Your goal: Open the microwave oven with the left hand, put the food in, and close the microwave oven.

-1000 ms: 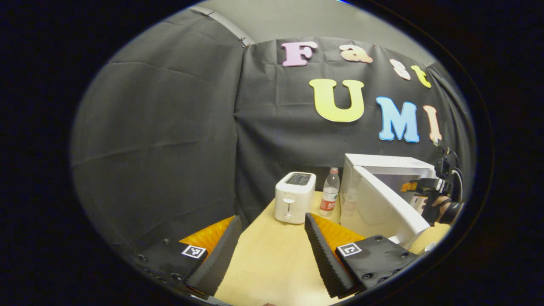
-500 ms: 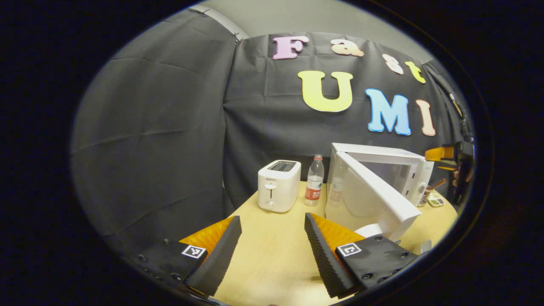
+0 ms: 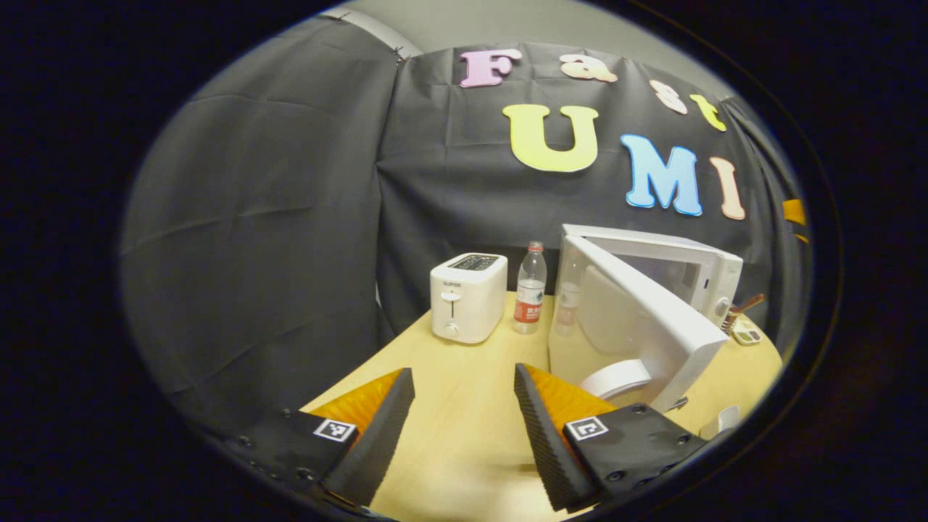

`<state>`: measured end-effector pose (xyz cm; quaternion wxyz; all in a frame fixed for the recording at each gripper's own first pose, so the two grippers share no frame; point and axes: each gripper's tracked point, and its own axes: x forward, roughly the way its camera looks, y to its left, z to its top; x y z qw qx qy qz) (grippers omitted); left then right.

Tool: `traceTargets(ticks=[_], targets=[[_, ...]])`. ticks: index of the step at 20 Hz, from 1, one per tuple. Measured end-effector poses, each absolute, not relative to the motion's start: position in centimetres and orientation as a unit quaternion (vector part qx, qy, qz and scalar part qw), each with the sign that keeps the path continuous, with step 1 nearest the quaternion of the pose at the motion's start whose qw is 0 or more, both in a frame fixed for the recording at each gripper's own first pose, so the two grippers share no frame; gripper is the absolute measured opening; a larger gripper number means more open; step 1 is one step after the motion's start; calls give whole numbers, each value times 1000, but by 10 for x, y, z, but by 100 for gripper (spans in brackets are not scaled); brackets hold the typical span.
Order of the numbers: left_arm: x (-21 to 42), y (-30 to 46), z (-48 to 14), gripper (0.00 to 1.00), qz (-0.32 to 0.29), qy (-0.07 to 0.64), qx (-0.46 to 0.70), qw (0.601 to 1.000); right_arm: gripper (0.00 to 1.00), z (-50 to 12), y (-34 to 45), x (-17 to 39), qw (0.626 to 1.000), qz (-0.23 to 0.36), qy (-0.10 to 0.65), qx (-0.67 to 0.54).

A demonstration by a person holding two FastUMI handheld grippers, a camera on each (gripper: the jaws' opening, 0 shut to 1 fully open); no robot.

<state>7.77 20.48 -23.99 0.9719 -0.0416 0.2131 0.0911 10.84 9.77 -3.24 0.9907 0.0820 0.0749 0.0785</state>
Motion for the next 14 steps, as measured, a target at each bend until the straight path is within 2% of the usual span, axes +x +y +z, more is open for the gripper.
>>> traceTargets(ticks=[3,5,7,10,14], targets=[[79,190,-234,67,89,207,-27,974,98,-31,77,99,993,71,71,60],[79,181,-232,43,89,204,-19,975,98,-32,65,92,993,69,74,51],[78,168,-229,34,83,204,-27,975,98,-29,53,86,994,65,74,57],[75,152,-226,11,83,202,-17,976,98,-33,30,79,994,54,77,55],[77,136,-221,8,90,200,10,976,98,-26,5,69,995,54,71,46]])
